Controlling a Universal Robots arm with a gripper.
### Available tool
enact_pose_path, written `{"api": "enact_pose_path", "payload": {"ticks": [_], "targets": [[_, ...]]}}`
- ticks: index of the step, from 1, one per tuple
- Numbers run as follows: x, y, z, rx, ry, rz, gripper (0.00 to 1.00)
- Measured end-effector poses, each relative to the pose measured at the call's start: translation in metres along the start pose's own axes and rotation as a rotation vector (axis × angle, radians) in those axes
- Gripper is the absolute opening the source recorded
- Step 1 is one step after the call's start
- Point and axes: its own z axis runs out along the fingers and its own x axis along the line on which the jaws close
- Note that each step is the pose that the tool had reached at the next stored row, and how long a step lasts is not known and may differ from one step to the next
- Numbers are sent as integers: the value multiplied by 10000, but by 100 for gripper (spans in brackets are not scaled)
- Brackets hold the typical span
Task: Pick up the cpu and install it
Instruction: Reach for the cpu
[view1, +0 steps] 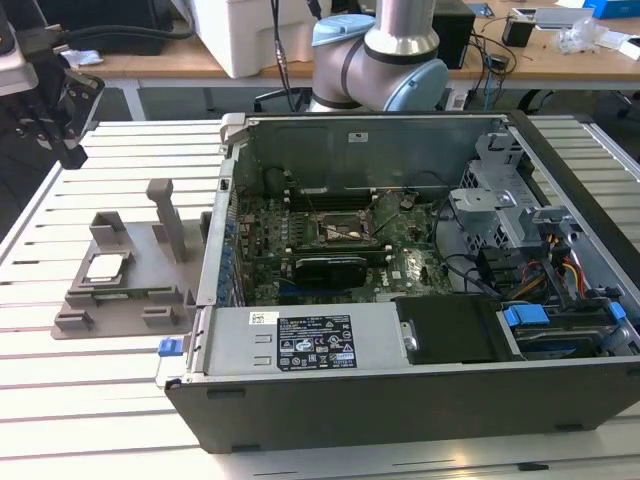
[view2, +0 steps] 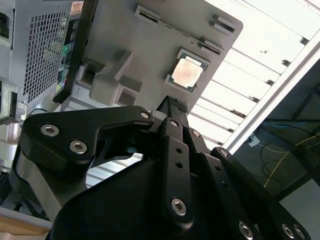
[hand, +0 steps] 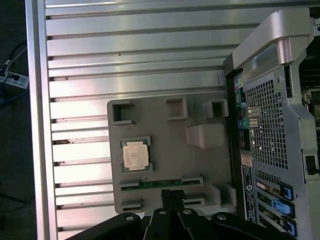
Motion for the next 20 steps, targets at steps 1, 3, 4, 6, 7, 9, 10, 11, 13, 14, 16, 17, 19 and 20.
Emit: {"api": "enact_pose_path", "payload": {"ticks": [1, 3, 4, 6, 7, 9, 10, 11, 13, 14, 16, 17, 19, 20], "targets": [[22, -1, 0, 0, 0, 1, 11], [81, -6, 1, 0, -1, 1, 11], [99, -7, 0, 0, 0, 1, 11], [145, -11, 1, 0, 0, 1, 11], [162, -12, 1, 0, -1, 1, 11], [205, -15, 2, 0, -1, 2, 11], [232, -17, 2, 0, 0, 1, 11], [259, -19, 2, 0, 0, 1, 11], [279, -21, 2, 0, 0, 1, 11], [280, -21, 2, 0, -1, 0, 11], [281, -21, 3, -1, -1, 0, 11], [282, -21, 2, 0, 0, 1, 11], [282, -21, 2, 0, -1, 1, 11], [283, -21, 2, 0, -1, 0, 11]]}}
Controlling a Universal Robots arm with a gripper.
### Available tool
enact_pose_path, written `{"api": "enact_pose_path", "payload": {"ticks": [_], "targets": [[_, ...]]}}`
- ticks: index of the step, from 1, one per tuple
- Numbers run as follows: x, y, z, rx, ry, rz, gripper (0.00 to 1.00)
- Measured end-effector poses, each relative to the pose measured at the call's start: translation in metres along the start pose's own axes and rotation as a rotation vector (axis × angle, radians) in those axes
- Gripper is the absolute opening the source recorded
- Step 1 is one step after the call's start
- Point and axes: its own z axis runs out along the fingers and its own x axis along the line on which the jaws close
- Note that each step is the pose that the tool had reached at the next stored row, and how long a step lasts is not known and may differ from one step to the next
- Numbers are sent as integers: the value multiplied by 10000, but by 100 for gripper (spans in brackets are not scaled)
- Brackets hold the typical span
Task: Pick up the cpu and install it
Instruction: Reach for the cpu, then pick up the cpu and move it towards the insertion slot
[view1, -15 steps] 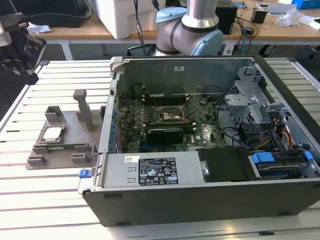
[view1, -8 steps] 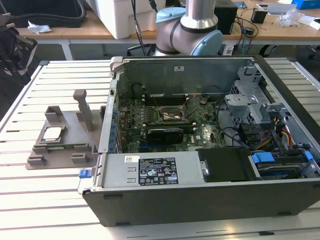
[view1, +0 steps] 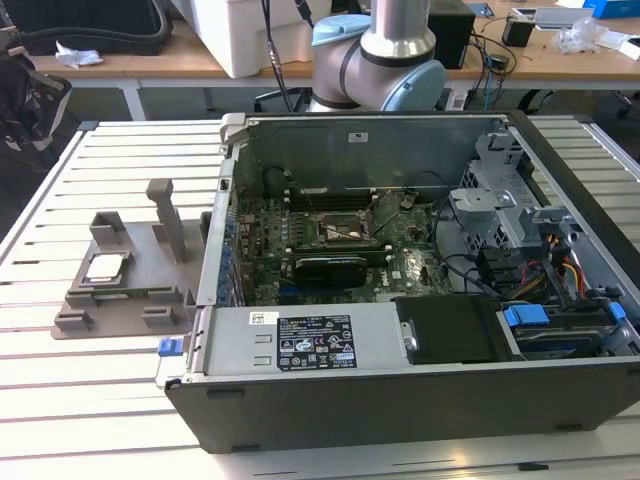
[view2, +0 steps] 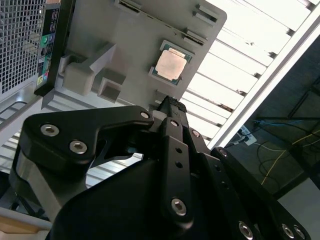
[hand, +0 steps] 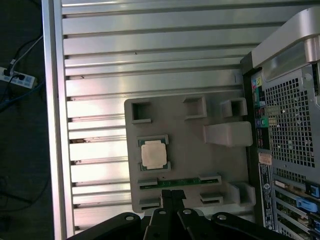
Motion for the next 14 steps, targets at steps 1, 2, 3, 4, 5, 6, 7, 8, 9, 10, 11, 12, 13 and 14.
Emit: {"api": "enact_pose_path", "payload": {"ticks": [1, 2, 3, 4, 5, 6, 7, 8, 9, 10, 11, 12, 13, 14], "targets": [[0, 0, 0, 0, 0, 0, 11], [1, 0, 0, 0, 0, 0, 11], [1, 0, 0, 0, 0, 1, 11], [1, 0, 0, 0, 0, 0, 11], [2, 0, 0, 0, 0, 0, 11], [2, 0, 0, 0, 0, 0, 11], [3, 0, 0, 0, 0, 0, 11], [3, 0, 0, 0, 0, 0, 11], [4, 0, 0, 0, 0, 0, 11], [4, 0, 0, 0, 1, 0, 11], [5, 0, 0, 0, 0, 0, 11], [5, 0, 0, 0, 1, 0, 17], [6, 0, 0, 0, 0, 1, 29], [6, 0, 0, 0, 0, 0, 36]]}}
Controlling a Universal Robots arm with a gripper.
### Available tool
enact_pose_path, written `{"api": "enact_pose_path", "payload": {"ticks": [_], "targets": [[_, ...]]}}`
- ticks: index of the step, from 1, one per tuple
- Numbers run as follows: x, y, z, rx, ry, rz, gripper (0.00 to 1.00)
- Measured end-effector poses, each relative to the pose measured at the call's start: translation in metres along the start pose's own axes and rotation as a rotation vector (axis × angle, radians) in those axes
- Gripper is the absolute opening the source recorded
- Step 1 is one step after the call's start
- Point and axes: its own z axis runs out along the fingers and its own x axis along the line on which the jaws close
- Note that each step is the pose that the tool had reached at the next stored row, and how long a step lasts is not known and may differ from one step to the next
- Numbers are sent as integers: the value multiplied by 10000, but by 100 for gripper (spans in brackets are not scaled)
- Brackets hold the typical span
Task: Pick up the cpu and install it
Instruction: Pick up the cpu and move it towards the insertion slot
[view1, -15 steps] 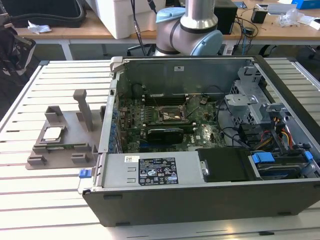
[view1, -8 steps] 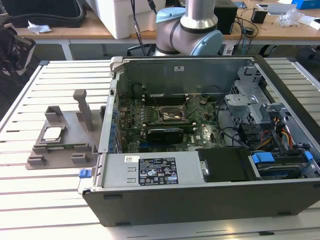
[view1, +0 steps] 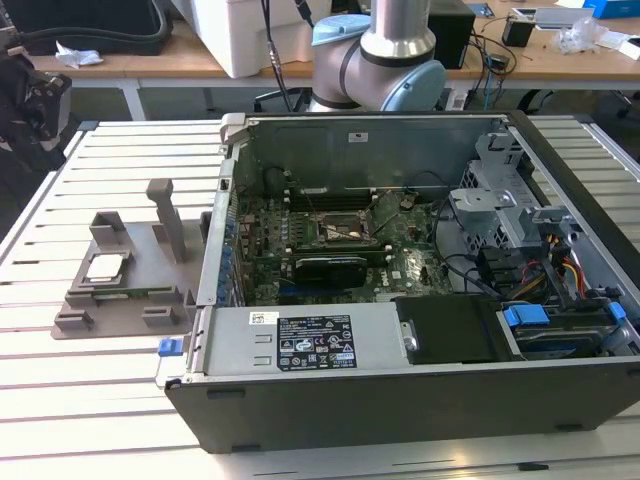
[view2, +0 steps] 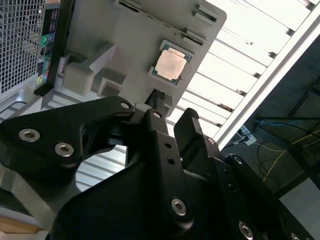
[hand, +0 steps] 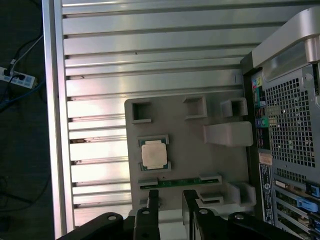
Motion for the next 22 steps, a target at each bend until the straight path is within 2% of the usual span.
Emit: {"api": "enact_pose_path", "payload": {"ticks": [4, 5, 6, 7, 8, 9, 12, 17, 22], "targets": [[2, 0, 0, 0, 1, 0, 60], [3, 0, 0, 8, 0, 0, 60], [4, 1, 0, 54, -3, 1, 60], [3, 1, 0, 253, -17, -59, 60], [2, 1, 0, 350, -21, -118, 60], [3, 1, 0, 366, -19, -283, 60], [2, 3, 0, 350, 0, -1005, 60], [3, 3, 23, 351, 0, -1005, 60], [5, -1, 102, 352, 2, -1005, 60]]}}
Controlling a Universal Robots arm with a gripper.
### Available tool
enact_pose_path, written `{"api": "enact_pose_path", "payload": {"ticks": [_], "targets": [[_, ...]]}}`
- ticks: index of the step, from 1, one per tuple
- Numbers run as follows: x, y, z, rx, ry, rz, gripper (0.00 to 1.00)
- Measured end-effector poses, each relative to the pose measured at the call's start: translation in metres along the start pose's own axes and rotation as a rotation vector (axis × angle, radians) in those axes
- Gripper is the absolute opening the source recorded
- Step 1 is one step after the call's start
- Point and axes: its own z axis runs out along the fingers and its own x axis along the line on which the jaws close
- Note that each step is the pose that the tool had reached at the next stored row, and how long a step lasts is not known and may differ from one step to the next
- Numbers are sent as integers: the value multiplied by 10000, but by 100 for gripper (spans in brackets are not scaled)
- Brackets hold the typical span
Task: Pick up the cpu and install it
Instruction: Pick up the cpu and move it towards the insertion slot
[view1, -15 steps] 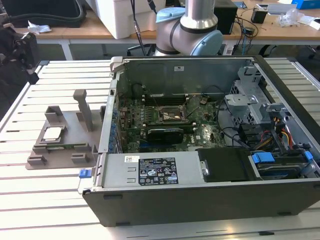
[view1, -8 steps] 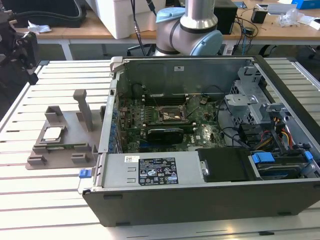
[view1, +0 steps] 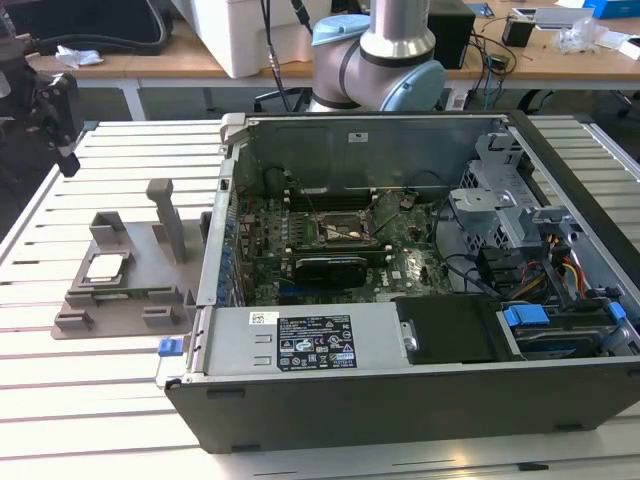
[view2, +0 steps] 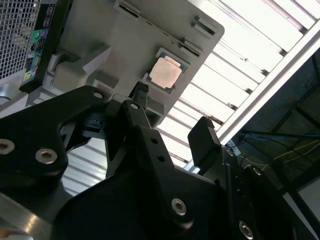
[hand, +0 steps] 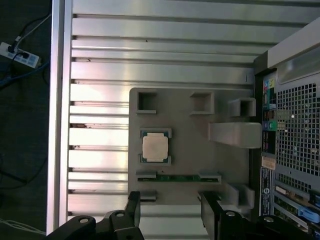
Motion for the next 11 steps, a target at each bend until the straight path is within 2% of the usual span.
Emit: {"api": "enact_pose_path", "payload": {"ticks": [11], "targets": [[4, -1, 167, 0, -1, 0, 60]]}}
